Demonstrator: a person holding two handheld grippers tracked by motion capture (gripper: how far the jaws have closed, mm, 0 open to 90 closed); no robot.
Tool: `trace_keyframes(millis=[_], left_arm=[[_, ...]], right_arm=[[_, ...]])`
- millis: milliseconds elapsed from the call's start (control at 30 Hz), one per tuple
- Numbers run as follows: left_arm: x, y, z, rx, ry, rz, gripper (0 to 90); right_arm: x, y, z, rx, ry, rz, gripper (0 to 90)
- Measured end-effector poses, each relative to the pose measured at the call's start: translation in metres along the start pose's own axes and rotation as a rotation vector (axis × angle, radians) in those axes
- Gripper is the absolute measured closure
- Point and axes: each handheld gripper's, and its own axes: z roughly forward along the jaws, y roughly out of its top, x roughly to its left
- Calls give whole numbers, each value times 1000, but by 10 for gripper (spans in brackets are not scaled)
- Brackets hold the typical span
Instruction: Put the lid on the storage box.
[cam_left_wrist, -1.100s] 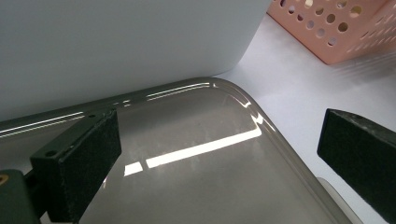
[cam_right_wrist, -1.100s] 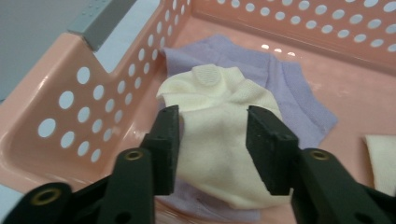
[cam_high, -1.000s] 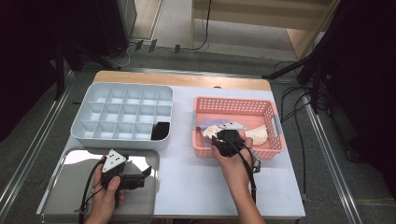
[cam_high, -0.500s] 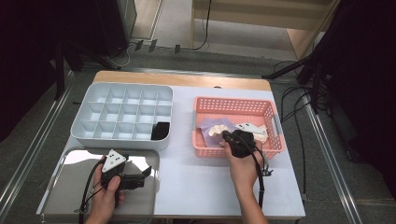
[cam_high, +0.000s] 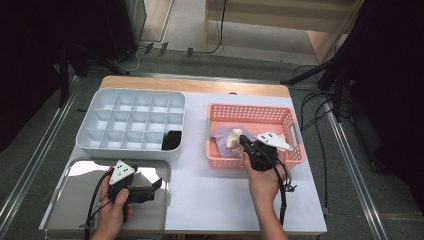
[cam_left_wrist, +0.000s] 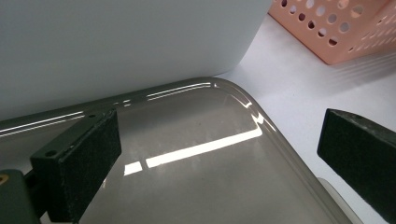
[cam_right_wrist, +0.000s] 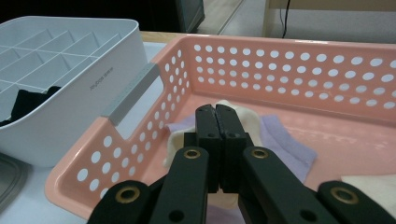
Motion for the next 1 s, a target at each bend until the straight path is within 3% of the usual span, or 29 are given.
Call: trace_keyframes(millis=[333,500,1000], left_arm=[[-1,0,0,-7,2,0,1],[-1,0,0,-6,3,1,1],[-2,-1,-1,-15,10,15,1]], right_arm=[[4,-12,5,-40,6,4,900],[5,-9,0,-54,-4,30,900],[7,-3,-17,-91,-4,20,900]])
